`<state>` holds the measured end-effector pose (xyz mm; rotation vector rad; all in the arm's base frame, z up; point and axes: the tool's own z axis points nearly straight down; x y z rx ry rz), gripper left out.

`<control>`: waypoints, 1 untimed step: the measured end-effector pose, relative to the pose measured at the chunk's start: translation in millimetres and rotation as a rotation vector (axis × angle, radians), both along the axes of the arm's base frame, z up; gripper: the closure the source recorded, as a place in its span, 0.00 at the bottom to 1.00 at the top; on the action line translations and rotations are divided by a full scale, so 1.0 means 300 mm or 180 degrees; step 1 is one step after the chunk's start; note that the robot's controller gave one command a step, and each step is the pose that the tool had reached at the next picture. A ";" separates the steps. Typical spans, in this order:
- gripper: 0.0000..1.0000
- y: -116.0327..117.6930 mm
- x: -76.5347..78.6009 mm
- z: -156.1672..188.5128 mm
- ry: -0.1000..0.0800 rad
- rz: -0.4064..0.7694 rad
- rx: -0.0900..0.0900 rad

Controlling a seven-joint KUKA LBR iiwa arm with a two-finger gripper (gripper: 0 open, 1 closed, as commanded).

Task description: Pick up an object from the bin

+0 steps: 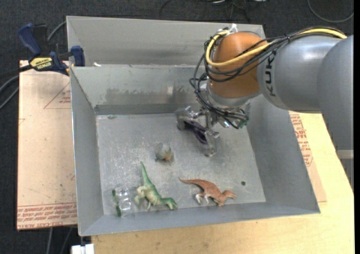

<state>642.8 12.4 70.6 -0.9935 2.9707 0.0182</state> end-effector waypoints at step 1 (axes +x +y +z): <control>0.00 -0.040 0.039 -0.002 0.0003 -0.0451 0.0005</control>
Offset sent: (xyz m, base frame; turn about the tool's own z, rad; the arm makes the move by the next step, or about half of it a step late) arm 0.0070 -0.0598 0.0010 -0.1518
